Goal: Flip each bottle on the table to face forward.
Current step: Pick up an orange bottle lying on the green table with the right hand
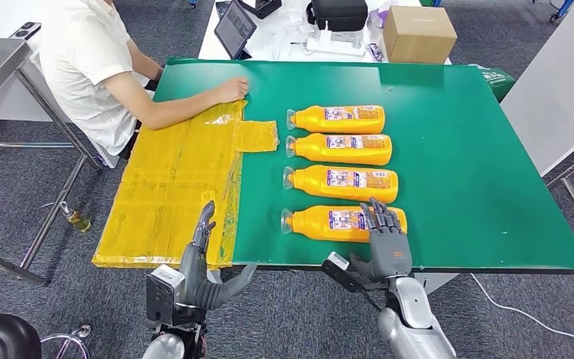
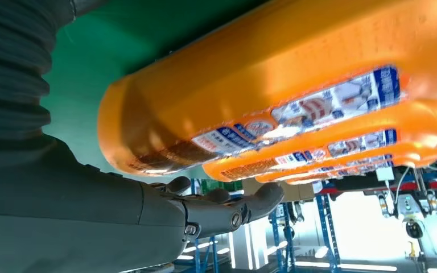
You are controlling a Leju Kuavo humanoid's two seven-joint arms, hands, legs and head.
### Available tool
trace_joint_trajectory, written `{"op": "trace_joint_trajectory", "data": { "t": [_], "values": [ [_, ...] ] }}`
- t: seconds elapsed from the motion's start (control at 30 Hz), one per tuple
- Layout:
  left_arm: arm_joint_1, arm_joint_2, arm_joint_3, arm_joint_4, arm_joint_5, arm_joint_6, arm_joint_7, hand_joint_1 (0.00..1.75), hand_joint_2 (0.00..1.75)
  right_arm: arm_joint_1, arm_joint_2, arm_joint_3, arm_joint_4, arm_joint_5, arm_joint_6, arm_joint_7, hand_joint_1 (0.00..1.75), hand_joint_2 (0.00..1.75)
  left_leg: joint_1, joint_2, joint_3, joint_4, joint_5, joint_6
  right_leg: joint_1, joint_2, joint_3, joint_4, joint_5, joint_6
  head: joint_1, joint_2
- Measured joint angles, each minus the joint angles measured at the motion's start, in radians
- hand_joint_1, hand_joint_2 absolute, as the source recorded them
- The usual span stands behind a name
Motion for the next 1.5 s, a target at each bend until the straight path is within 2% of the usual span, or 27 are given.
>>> {"op": "trace_joint_trajectory", "data": {
  "t": [0.23, 0.53, 0.8, 0.9, 1.17, 1.4, 1.43, 1.5],
  "values": [
    [0.0, -0.004, 0.0, 0.0, -0.005, -0.007, 0.002, 0.0, 1.75, -0.015, -0.024, 0.039, 0.003, 0.04, 0.022, 0.067, 0.0, 1.75, 0.0, 0.0, 0.0, 0.0, 0.0, 0.0, 0.0, 0.0, 0.0, 0.0, 0.0, 0.0, 0.0, 0.0],
    [0.0, -0.007, 0.0, 0.0, -0.013, -0.013, 0.006, 0.0, 1.75, -0.032, -0.055, 0.052, 0.011, 0.145, -0.011, 0.182, 0.0, 1.75, 0.0, 0.0, 0.0, 0.0, 0.0, 0.0, 0.0, 0.0, 0.001, 0.0, 0.0, 0.0, 0.0, 0.0],
    [0.001, -0.008, 0.0, 0.0, -0.022, -0.016, 0.02, 0.0, 1.75, -0.054, -0.061, 0.048, 0.028, 0.141, 0.061, 0.215, 0.0, 1.75, 0.0, 0.0, 0.001, 0.0, 0.0, 0.0, 0.0, 0.0, 0.001, 0.0, 0.0, 0.0, 0.0, 0.0],
    [0.001, -0.008, 0.0, 0.0, -0.022, -0.021, 0.025, 0.0, 1.75, -0.069, -0.061, 0.048, 0.041, 0.117, 0.084, 0.211, 0.0, 1.75, 0.0, 0.0, 0.002, 0.0, 0.0, 0.0, 0.0, 0.0, 0.002, 0.0, 0.0, 0.0, 0.0, 0.0],
    [-0.002, -0.008, 0.0, 0.0, -0.011, -0.035, 0.028, 0.0, 1.75, -0.117, -0.065, 0.047, 0.079, -0.011, 0.144, 0.114, 0.0, 1.75, 0.0, 0.0, 0.003, 0.0, 0.0, 0.0, 0.0, 0.0, 0.003, 0.0, 0.001, 0.001, 0.0, 0.0],
    [-0.005, -0.008, 0.0, 0.001, 0.015, -0.054, 0.035, 0.0, 1.75, -0.155, -0.069, 0.047, 0.116, -0.039, 0.202, 0.098, 0.0, 1.75, 0.0, 0.0, 0.004, 0.0, 0.0, 0.0, 0.0, 0.0, 0.003, 0.0, 0.001, 0.001, 0.0, 0.0],
    [-0.005, -0.008, 0.0, 0.001, 0.019, -0.056, 0.037, 0.0, 1.75, -0.159, -0.069, 0.047, 0.119, -0.04, 0.213, 0.098, 0.02, 1.75, 0.0, 0.0, 0.004, 0.0, 0.0, 0.0, 0.0, 0.0, 0.003, 0.0, 0.001, 0.001, 0.0, 0.0],
    [-0.005, -0.008, 0.0, 0.001, 0.027, -0.062, 0.041, 0.0, 1.75, -0.164, -0.072, 0.049, 0.122, -0.042, 0.236, 0.099, 0.73, 1.75, 0.0, 0.0, 0.004, 0.0, 0.0, 0.0, 0.0, 0.0, 0.003, 0.0, 0.001, 0.001, 0.0, 0.0]
  ]
}}
